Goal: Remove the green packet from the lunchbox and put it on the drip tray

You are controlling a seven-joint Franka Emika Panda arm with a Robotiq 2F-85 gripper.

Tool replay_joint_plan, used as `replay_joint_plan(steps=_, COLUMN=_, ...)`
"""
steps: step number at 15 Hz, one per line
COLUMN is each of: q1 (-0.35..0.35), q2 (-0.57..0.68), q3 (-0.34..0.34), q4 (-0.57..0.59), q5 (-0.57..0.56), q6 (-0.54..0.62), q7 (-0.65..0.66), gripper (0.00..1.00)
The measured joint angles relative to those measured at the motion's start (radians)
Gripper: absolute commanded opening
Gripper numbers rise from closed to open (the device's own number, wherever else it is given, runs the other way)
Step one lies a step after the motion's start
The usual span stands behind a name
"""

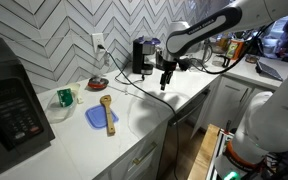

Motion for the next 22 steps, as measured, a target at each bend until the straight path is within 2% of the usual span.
replay_joint_plan(steps=3, q1=-0.002, q2=-0.001, q3=0.002, q4=0.004, q5=0.012, q6=0.016, q7=0.007, gripper=1.00)
replay_joint_plan(steps=6, q1=-0.018, q2=-0.032, q3=0.002, q4=0.016, q5=0.033, q6=0.107, q7=0.042, gripper=1.00)
replay_joint_plan(steps=9, q1=-0.060, q2=-0.134, q3=-0.013, q4=0.024, q5=0.033, q6=0.156, q7=0.042, gripper=1.00)
replay_joint_plan(steps=11, q1=-0.064, q2=-0.204, q3=-0.021, q4=0.026, q5=0.033, q6=0.183, q7=0.019, gripper=1.00)
replay_joint_plan(steps=13, q1=-0.034, q2=-0.253, q3=-0.007, q4=0.032, q5=0.031, q6=0.184, q7=-0.030, gripper=1.00)
replay_joint_plan(steps=16, q1=0.049, q2=-0.282, q3=0.049, q4=0.046, q5=0.030, q6=0.183, q7=-0.062, gripper=1.00)
replay_joint_plan(steps=20, q1=0.195, q2=-0.243, q3=0.130, q4=0.089, q5=0.033, q6=0.163, q7=-0.071, gripper=1.00)
replay_joint_plan(steps=22, q1=0.232, q2=-0.211, q3=0.145, q4=0.108, q5=0.033, q6=0.159, q7=-0.074, gripper=1.00)
